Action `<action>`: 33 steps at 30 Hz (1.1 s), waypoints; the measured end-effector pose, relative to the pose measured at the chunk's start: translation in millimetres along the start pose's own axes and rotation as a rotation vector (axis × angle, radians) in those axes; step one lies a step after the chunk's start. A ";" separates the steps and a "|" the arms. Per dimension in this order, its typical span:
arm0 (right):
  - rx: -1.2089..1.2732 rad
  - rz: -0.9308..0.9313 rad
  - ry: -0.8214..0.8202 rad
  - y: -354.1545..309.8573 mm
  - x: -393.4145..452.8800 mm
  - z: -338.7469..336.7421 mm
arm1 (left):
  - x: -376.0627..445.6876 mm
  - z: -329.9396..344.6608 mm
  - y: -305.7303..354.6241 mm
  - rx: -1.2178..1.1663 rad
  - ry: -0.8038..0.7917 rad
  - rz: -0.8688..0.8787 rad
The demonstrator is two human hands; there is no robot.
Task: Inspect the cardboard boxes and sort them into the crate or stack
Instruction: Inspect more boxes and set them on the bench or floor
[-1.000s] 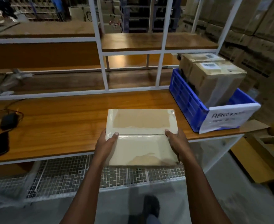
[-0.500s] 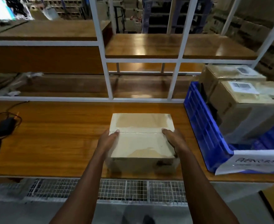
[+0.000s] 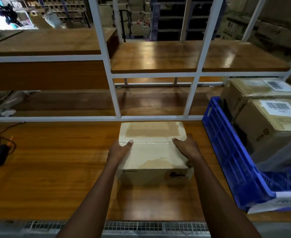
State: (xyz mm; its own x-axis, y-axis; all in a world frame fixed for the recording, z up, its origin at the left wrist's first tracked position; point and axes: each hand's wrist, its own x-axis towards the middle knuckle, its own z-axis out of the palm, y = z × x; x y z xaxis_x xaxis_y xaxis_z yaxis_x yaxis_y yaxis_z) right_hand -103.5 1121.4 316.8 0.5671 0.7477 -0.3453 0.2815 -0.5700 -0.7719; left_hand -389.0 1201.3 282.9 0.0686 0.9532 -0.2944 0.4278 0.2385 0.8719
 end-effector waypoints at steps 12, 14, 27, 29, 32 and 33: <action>-0.723 -0.267 -0.149 -58.0 23.8 26.0 | 40.1 -0.5 42.3 0.301 -0.062 -0.045; -0.744 -0.275 -0.141 -58.8 23.2 26.3 | 36.4 2.2 56.3 0.487 -0.024 0.024; -0.801 -0.254 -0.179 -62.5 18.7 35.8 | 29.6 43.8 91.2 1.010 -0.176 0.338; -0.774 -0.259 -0.168 -60.6 9.0 51.0 | 27.8 43.6 90.0 1.023 -0.181 0.347; -0.734 -0.259 -0.155 -51.1 2.3 62.9 | 27.8 40.7 87.7 1.065 -0.206 0.351; -0.727 -0.260 -0.160 -49.8 3.4 61.9 | 25.5 38.5 87.6 1.057 -0.221 0.349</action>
State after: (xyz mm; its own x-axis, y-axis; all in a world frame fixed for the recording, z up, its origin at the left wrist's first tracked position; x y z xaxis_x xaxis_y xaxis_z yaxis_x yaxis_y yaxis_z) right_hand -163.4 1173.4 320.9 0.3106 0.8961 -0.3171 0.8569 -0.4083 -0.3146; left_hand -315.0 1239.4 336.7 0.4462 0.8582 -0.2539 0.8934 -0.4103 0.1831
